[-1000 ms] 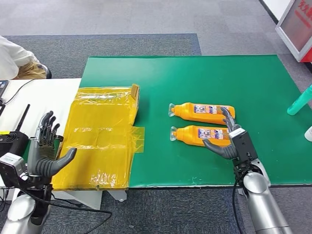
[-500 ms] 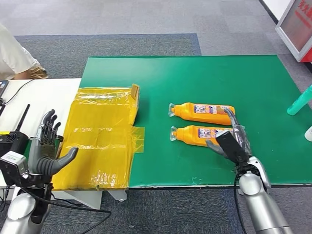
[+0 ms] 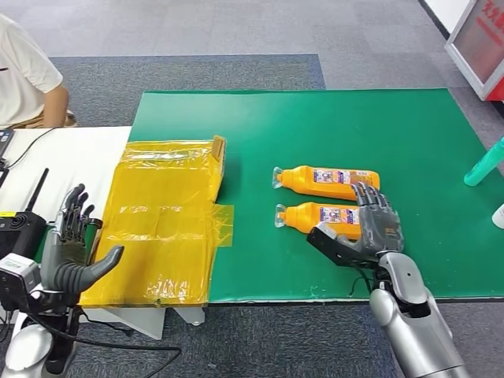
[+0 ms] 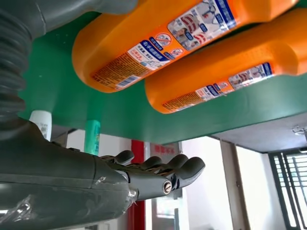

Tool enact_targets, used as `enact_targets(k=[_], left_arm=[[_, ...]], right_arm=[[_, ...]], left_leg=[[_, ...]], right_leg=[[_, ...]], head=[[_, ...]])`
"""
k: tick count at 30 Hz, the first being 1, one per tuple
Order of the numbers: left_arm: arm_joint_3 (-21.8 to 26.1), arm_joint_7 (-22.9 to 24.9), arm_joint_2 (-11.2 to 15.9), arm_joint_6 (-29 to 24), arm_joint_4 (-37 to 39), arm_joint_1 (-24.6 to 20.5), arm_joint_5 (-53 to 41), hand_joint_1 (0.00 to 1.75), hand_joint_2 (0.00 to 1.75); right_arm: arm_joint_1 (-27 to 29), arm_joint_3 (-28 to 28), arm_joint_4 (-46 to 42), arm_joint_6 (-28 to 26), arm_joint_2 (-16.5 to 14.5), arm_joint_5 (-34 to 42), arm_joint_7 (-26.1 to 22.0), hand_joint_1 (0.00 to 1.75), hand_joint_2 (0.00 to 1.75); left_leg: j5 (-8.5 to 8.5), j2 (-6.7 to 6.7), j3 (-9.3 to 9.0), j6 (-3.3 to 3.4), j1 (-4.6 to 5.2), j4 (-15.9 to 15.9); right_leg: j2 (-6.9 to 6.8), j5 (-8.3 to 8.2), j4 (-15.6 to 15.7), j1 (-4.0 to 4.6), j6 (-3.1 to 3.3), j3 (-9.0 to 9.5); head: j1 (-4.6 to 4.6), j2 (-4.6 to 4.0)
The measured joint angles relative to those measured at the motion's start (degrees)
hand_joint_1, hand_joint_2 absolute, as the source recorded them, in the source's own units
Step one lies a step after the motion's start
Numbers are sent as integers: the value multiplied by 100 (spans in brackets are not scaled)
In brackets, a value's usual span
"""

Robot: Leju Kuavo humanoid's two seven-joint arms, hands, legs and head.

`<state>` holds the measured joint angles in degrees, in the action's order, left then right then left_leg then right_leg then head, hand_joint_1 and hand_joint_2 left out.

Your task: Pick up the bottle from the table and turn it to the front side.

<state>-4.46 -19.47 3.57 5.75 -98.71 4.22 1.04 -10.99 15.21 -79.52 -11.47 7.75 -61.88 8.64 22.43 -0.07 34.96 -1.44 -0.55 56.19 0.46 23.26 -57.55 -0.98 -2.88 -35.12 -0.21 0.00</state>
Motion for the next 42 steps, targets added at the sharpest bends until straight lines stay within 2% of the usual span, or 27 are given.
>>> enact_targets(k=[10,16,27,42], left_arm=[[63,2,-93,212,-24,-4,11,0,175],[51,-21,-105,338,-24,-84,67,0,175],[21,-93,-105,409,-51,-84,82,0,175],[33,-149,-104,451,-207,11,82,0,175]], right_arm=[[-153,169,298,137,8,9,-52,0,175],[-570,149,1053,349,54,319,-212,0,175],[-1133,61,2027,593,185,396,-81,0,175],[-1261,-129,2308,722,348,378,-26,0,175]], left_leg=[[0,0,0,0,0,0],[-3,0,0,2,0,0],[-4,0,1,3,0,0],[-4,0,2,3,0,0]], right_leg=[[0,0,0,0,0,-1],[0,-2,0,-1,-1,-2],[0,-5,0,-1,-4,-3],[0,-5,0,-1,-4,-3]], head=[[-1,0],[1,0],[1,0],[1,0]])
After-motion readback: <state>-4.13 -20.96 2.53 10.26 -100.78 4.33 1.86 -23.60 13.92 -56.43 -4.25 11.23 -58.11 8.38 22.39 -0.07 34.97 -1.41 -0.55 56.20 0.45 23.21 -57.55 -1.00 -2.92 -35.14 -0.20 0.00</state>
